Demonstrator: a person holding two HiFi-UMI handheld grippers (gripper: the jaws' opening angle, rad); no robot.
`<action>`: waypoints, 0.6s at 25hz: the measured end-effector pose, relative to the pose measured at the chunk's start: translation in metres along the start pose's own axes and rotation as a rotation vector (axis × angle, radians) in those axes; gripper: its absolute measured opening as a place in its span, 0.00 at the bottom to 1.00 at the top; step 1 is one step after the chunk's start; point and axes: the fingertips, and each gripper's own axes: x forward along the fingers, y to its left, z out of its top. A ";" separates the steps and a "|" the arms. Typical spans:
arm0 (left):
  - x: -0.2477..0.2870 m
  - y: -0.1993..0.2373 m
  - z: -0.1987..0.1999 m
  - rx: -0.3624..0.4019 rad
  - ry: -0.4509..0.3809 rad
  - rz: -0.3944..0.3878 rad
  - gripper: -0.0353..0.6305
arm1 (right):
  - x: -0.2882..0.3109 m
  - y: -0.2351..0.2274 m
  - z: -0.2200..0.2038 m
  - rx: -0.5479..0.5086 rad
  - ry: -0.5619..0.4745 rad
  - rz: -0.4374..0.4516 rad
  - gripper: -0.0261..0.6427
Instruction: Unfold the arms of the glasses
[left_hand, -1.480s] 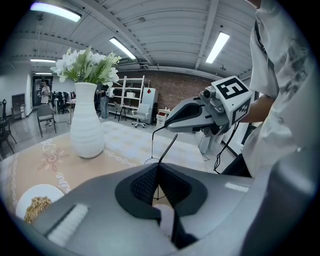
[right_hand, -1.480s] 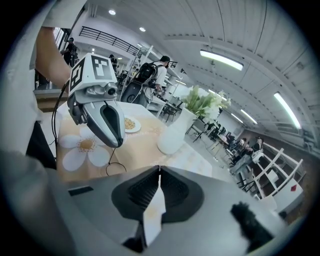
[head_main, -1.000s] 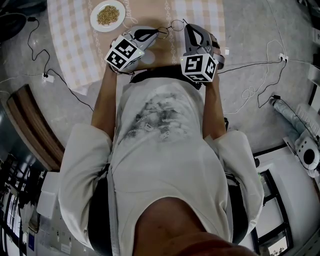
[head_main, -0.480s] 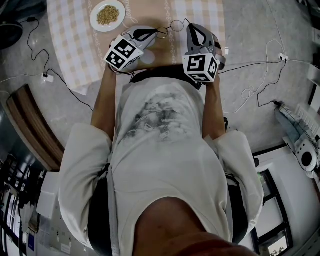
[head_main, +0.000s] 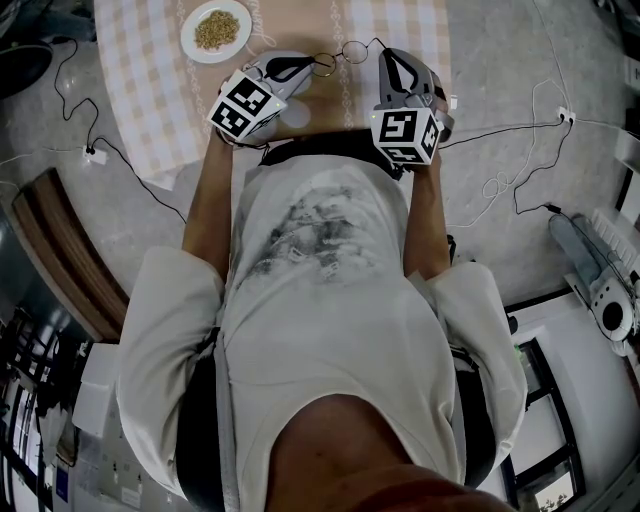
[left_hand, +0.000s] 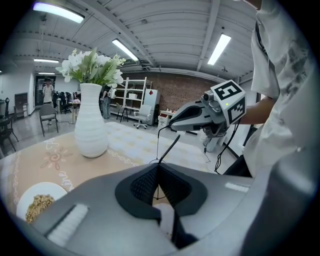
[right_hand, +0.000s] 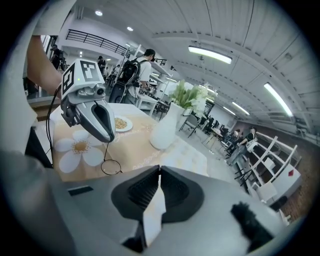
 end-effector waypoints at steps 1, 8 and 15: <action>0.000 0.000 0.000 -0.001 -0.001 0.002 0.07 | 0.000 0.000 -0.001 0.005 0.001 -0.001 0.07; -0.001 0.000 0.000 -0.012 -0.005 0.015 0.07 | -0.002 -0.004 -0.005 0.046 -0.001 -0.014 0.07; -0.002 0.000 0.001 -0.019 -0.011 0.020 0.07 | -0.002 -0.003 -0.005 0.048 -0.004 -0.014 0.07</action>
